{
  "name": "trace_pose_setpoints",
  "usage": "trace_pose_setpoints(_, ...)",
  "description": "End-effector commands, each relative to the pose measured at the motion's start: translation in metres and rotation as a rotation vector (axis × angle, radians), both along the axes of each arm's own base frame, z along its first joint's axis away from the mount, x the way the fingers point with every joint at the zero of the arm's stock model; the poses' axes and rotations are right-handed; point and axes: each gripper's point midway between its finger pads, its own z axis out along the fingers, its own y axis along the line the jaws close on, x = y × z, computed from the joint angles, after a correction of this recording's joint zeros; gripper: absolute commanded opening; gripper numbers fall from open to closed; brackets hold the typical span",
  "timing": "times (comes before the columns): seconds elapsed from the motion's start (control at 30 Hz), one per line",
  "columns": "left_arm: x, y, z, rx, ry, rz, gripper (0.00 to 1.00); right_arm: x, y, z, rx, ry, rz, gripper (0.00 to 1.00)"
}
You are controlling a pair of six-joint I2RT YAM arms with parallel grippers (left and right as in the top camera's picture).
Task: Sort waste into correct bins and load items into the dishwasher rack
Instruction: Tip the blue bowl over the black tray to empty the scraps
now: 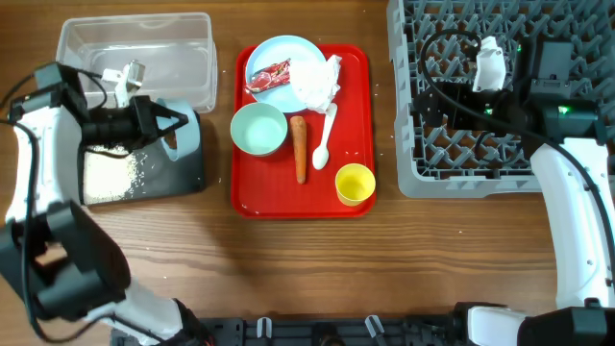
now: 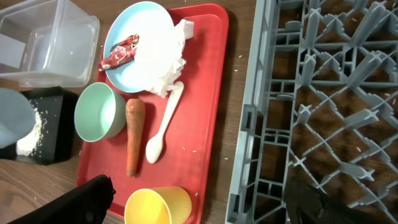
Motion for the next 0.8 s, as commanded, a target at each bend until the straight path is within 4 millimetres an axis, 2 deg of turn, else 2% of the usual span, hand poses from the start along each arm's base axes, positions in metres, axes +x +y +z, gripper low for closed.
trace_pose_setpoints(0.0, 0.005, -0.007, 0.013, -0.272, -0.007, 0.006, 0.04, 0.005, 0.001, 0.003, -0.001, -0.004, -0.005, 0.91)
trace_pose_setpoints(0.37, 0.001, 0.010, 0.014, -0.363, 0.065, 0.092, 0.04, 0.005, 0.000, 0.001, -0.004, -0.001, -0.005, 0.92)
trace_pose_setpoints(0.63, 0.008, 0.024, -0.007, -0.364, 0.062, 0.114, 0.04, 0.005, 0.000, -0.004, -0.004, 0.019, -0.005, 0.92)
trace_pose_setpoints(0.77, 0.013, 0.026, -0.007, -0.350, -0.003, 0.098, 0.04, 0.005, 0.000, -0.004, -0.004, 0.019, -0.005, 0.92)
